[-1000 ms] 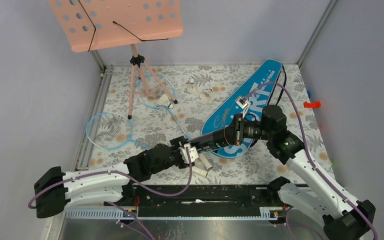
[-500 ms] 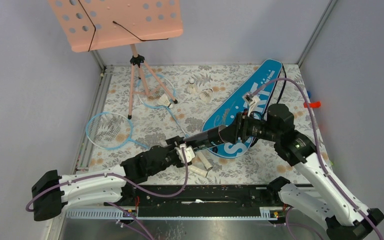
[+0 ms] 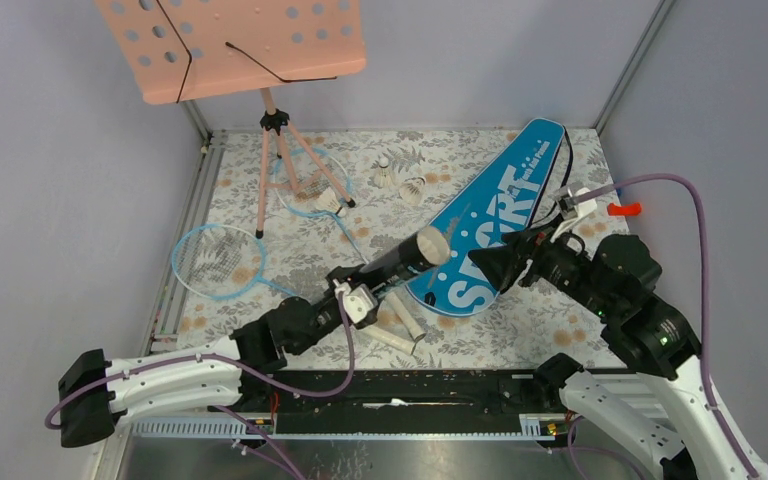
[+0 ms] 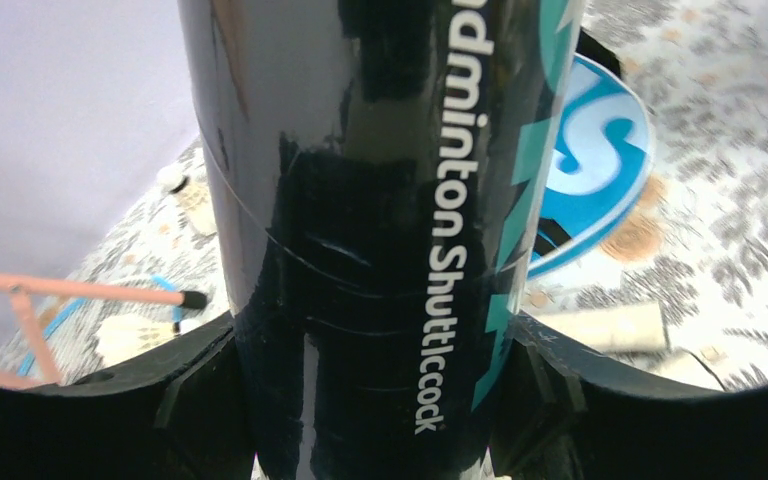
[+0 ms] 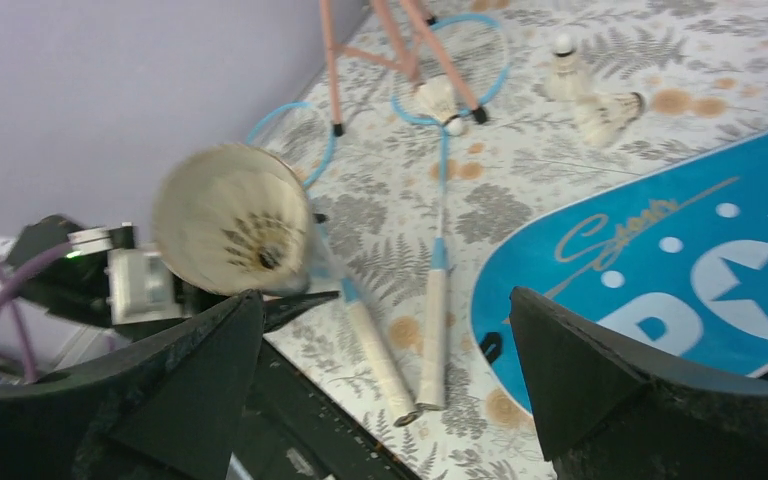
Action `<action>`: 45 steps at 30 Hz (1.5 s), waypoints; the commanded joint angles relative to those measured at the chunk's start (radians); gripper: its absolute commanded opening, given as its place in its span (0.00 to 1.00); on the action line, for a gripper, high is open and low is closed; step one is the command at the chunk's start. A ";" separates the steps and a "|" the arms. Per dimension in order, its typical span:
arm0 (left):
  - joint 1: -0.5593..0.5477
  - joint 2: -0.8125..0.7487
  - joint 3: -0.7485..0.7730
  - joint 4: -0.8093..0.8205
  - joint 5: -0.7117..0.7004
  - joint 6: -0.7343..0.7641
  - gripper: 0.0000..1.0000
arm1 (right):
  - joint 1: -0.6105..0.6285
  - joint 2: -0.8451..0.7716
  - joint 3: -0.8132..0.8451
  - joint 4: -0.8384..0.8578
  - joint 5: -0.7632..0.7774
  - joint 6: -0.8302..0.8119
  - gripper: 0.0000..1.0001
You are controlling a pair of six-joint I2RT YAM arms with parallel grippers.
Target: Pack up the badminton gear
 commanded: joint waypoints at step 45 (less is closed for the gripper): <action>0.001 -0.114 0.048 0.042 -1.005 -0.275 0.07 | -0.025 1.859 1.016 0.211 0.358 -1.239 0.13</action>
